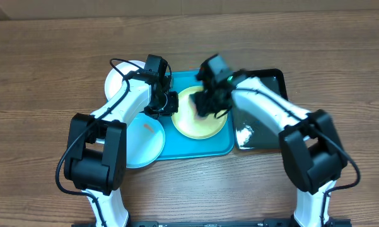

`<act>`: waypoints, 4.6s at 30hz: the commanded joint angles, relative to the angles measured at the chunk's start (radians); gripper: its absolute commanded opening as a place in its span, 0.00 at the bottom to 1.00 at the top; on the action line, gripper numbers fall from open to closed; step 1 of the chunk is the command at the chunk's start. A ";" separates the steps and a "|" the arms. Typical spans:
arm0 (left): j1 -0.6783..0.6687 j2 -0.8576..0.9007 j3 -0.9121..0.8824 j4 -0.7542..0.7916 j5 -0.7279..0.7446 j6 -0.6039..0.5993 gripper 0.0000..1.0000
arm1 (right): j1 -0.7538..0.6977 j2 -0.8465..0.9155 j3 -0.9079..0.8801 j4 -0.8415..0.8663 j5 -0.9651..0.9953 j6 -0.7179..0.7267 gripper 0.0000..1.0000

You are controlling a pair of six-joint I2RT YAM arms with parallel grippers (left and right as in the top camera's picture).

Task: Clean dirty plates on tray and stack at the side
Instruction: 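Scrub yellow plate again with sponge, left gripper holding rim, then return sponge to black tray and lift right gripper away, then lift yellow plate with left gripper and place it left of tray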

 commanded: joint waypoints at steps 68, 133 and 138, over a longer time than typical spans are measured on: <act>-0.054 -0.005 -0.053 0.040 -0.103 -0.015 0.04 | -0.416 -0.157 0.262 -0.514 0.230 -0.100 0.04; -0.785 -0.005 0.589 0.006 -1.292 0.163 0.04 | -0.760 -0.157 0.269 -0.580 0.188 -0.070 0.04; -0.738 -0.005 0.588 -0.053 -1.106 0.006 0.04 | -0.760 -0.157 0.269 -0.582 0.188 -0.070 0.04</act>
